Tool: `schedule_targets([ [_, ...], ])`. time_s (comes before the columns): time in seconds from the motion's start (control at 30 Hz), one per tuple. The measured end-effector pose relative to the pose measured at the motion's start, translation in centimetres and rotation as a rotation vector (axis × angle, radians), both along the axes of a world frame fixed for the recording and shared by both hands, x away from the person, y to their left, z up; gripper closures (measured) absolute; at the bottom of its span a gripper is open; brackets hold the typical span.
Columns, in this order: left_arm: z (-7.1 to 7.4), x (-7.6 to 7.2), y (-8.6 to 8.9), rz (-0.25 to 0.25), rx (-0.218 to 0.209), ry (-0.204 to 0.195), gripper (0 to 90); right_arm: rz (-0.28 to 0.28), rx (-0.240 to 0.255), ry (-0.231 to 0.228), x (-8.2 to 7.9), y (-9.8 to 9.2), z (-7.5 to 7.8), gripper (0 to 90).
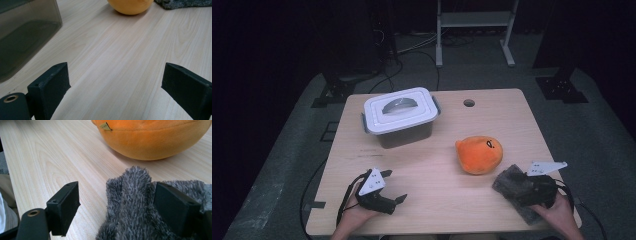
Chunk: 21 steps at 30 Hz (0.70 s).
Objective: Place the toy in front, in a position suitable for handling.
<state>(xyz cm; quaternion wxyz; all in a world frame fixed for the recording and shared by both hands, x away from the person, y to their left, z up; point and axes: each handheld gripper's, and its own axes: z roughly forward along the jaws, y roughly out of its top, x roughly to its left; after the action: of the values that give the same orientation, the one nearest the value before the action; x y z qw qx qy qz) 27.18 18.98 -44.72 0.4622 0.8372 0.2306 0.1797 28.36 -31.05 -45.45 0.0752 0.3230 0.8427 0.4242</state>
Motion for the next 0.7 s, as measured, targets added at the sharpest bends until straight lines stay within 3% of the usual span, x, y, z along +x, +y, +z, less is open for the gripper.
schedule_targets([
  [0.2,0.6,0.3,-0.6,-0.007,-0.032,0.008,6.9,-0.001,0.008,0.004,0.0,-0.1,0.0,19.7],
  [0.43,1.2,0.4,-2.0,-0.046,-0.02,-0.006,7.0,-0.004,0.018,0.009,-0.1,-0.3,-0.1,19.7],
  [0.57,2.2,0.9,-2.9,-0.077,-0.051,0.001,7.4,-0.01,0.028,0.01,-0.1,-0.4,-0.1,19.6],
  [0.7,3.8,1.7,-4.3,-0.124,-0.066,-0.021,7.4,-0.011,0.028,0.005,-0.2,-0.4,0.0,19.6],
])
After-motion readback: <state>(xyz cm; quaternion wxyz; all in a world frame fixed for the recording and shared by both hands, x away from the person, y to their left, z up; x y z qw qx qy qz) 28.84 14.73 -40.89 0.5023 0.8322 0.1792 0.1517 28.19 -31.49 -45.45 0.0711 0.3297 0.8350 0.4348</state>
